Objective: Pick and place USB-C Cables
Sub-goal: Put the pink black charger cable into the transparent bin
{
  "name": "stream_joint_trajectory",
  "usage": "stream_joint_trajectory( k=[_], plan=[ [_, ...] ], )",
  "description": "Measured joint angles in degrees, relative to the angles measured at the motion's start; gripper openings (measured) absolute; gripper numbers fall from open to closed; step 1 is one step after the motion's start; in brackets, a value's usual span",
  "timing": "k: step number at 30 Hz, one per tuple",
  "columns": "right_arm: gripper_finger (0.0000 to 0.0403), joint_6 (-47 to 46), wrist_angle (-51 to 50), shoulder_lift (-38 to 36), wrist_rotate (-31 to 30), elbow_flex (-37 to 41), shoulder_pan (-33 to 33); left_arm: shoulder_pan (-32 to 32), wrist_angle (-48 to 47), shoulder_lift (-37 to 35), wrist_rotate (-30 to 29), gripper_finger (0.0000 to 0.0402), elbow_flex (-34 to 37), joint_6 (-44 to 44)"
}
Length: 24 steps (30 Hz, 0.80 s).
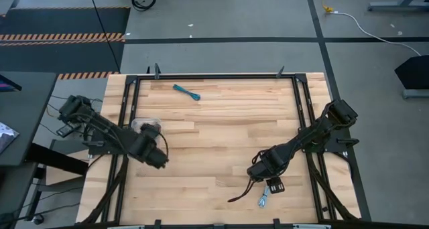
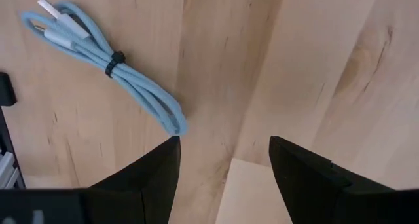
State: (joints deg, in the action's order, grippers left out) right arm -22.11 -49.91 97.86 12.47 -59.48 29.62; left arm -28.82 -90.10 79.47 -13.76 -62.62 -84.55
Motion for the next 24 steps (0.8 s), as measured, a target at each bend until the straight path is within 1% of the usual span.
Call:
stream_joint_trajectory(
  k=[2,5,8,11,14,17,20,24],
  plan=[
    [0.024,0.0,0.0,0.0,0.0,0.0,0.0,1.8,0.4,-2.4,1.6,0.0027,4.3,-2.6],
    [0.024,0.0,0.0,0.0,0.0,0.0,0.0,4.3,4.0,-5.3,3.0,0.0043,10.2,-4.1],
    [0.024,0.0,0.0,0.0,0.0,0.0,0.0,6.1,9.2,-7.6,3.5,0.0049,15.1,-3.8],
    [0.024,0.2,0.2,0.0,-0.2,0.0,0.0,7.6,14.9,-8.7,3.0,0.0044,18.2,-2.0],
    [0.024,0.7,0.3,0.0,-0.8,0.0,0.0,9.2,17.6,-8.7,1.2,0.0036,19.8,-0.4],
    [0.024,0.7,0.3,0.0,-0.9,0.0,0.0,10.5,18.9,-8.3,-2.0,0.0039,19.9,0.9],
    [0.024,0.7,0.3,0.0,-0.9,0.0,0.0,11.1,19.0,-8.3,-3.1,0.0064,19.9,1.7],
    [0.024,0.6,0.3,0.0,-1.3,0.0,0.0,11.0,19.0,-8.3,-3.1,0.0118,19.9,3.0]
  ],
)
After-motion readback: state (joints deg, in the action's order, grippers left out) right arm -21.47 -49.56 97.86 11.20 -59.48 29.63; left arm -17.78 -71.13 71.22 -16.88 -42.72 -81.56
